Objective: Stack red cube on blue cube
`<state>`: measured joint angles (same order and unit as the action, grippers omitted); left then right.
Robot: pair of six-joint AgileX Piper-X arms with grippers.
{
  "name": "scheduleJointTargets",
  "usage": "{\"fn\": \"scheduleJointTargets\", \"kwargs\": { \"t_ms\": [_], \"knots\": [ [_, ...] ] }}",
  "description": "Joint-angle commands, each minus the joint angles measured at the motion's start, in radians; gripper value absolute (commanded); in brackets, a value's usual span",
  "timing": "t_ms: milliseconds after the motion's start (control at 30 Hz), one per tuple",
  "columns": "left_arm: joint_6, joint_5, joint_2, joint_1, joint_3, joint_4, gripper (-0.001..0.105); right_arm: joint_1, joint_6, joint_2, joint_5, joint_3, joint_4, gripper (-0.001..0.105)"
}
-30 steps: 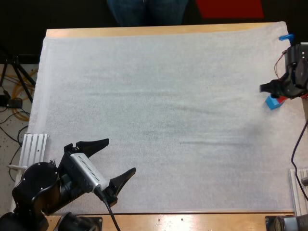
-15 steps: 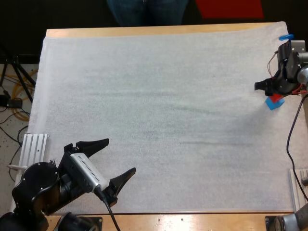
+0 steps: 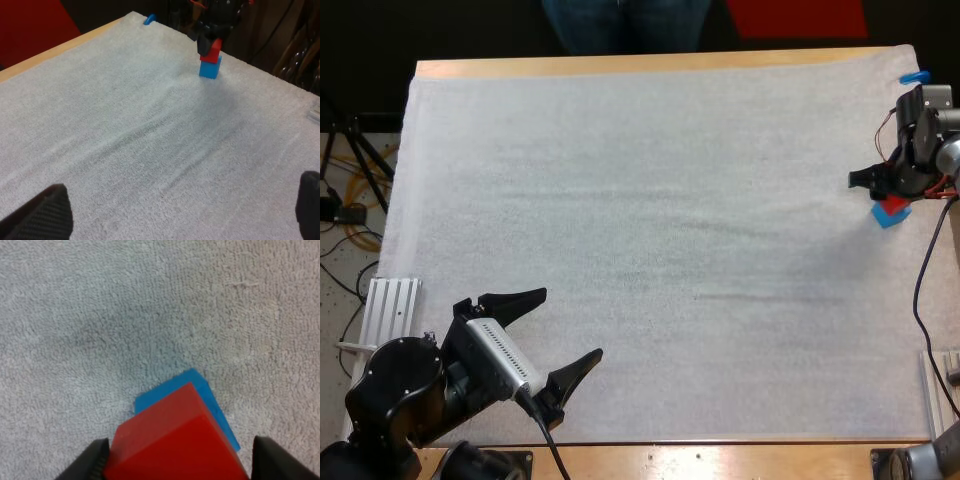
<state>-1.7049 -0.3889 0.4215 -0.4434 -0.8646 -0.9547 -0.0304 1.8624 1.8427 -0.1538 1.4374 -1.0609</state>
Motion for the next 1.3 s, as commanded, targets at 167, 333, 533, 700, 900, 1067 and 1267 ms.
{"fn": "scheduleJointTargets", "kwargs": {
  "t_ms": [167, 333, 533, 700, 900, 1067, 1267],
  "knots": [
    [-0.006, -0.008, 0.002, -0.004, -0.007, 0.018, 0.087, 0.0, -0.012, -0.007, -0.008, 0.011, -0.001, 0.064],
    [-0.006, -0.008, 0.002, -0.004, -0.007, 0.018, 0.087, 0.0, 0.001, -0.007, -0.008, 0.011, 0.0, 0.078],
    [-0.006, -0.008, 0.002, -0.004, -0.007, 0.018, 0.087, 0.0, 0.001, -0.007, -0.008, 0.011, 0.004, 0.078],
    [-0.006, -0.008, 0.002, -0.004, -0.007, 0.018, 0.087, 0.002, 0.001, -0.037, 0.001, 0.014, 0.012, 0.078],
    [-0.006, -0.008, 0.002, -0.004, -0.007, 0.018, 0.087, 0.002, 0.001, -0.138, 0.017, 0.014, 0.027, 0.078],
    [-0.002, -0.008, 0.002, -0.004, -0.007, 0.018, 0.087, 0.008, -0.004, -0.231, 0.119, 0.014, 0.024, 0.078],
    [-0.001, 0.004, 0.002, -0.004, -0.007, 0.018, 0.087, 0.097, -0.004, -0.353, 0.122, 0.014, 0.026, 0.078]
  ]
}}
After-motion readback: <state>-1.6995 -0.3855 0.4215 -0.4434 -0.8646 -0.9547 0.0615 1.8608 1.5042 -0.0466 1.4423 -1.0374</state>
